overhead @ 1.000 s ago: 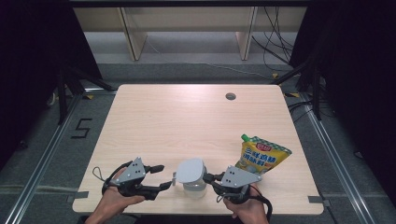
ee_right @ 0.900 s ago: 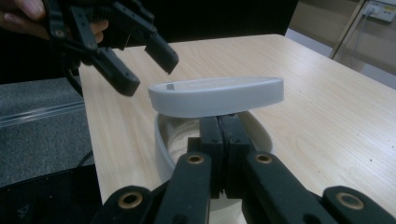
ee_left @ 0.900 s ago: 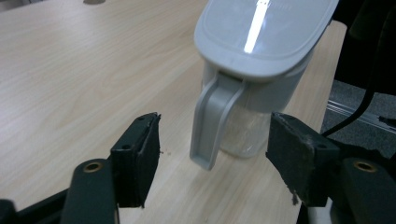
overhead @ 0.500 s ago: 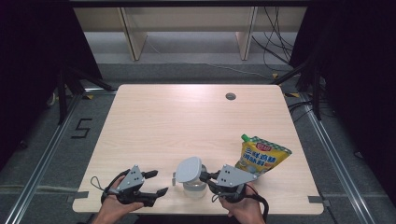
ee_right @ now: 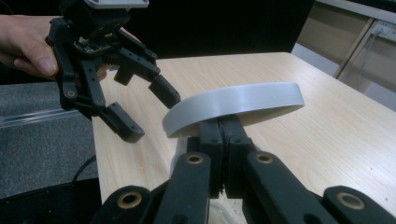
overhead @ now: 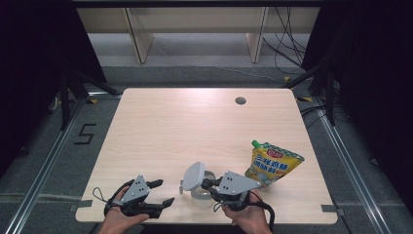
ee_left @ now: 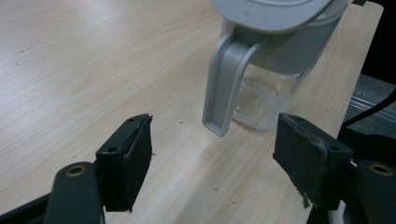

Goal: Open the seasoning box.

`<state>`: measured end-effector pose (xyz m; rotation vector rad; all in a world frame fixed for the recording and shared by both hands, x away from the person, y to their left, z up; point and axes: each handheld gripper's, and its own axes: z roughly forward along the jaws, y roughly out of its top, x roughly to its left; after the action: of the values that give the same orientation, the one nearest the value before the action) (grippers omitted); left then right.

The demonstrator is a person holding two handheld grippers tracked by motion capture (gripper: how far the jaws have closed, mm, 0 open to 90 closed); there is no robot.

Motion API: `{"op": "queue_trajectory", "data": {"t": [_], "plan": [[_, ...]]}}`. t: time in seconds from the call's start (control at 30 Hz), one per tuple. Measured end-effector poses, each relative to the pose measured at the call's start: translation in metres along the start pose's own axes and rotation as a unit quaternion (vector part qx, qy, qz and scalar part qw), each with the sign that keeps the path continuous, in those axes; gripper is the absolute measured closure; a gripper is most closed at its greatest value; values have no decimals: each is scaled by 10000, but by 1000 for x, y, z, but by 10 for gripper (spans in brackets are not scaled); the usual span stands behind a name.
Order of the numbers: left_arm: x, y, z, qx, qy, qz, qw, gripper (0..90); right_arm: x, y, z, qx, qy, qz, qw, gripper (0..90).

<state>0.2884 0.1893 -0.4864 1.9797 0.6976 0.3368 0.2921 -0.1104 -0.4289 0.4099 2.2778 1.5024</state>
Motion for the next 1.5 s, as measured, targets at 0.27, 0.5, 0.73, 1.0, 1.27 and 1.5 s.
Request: {"op": "queue_trajectory", "data": {"t": [0.27,0.5,0.73,1.0,1.27,1.5], "plan": [[0,-2,2,97,47,22,9999,265,5,5,7,-4,119,-62,9999,896],[4,-2,2,114,16,148,9998,264,9,10,14,14,255,-94,9996,895],[3,-1,3,109,15,70,9999,264,12,10,17,-12,274,-81,9996,890],[3,-2,2,111,10,137,9998,262,3,1,6,-29,119,20,9999,819],[3,-3,3,86,15,-42,10000,251,-20,-23,-33,-135,-236,265,9993,753],[1,-4,4,152,25,-1,9999,258,-32,-42,-63,-91,-524,458,9975,713]]}}
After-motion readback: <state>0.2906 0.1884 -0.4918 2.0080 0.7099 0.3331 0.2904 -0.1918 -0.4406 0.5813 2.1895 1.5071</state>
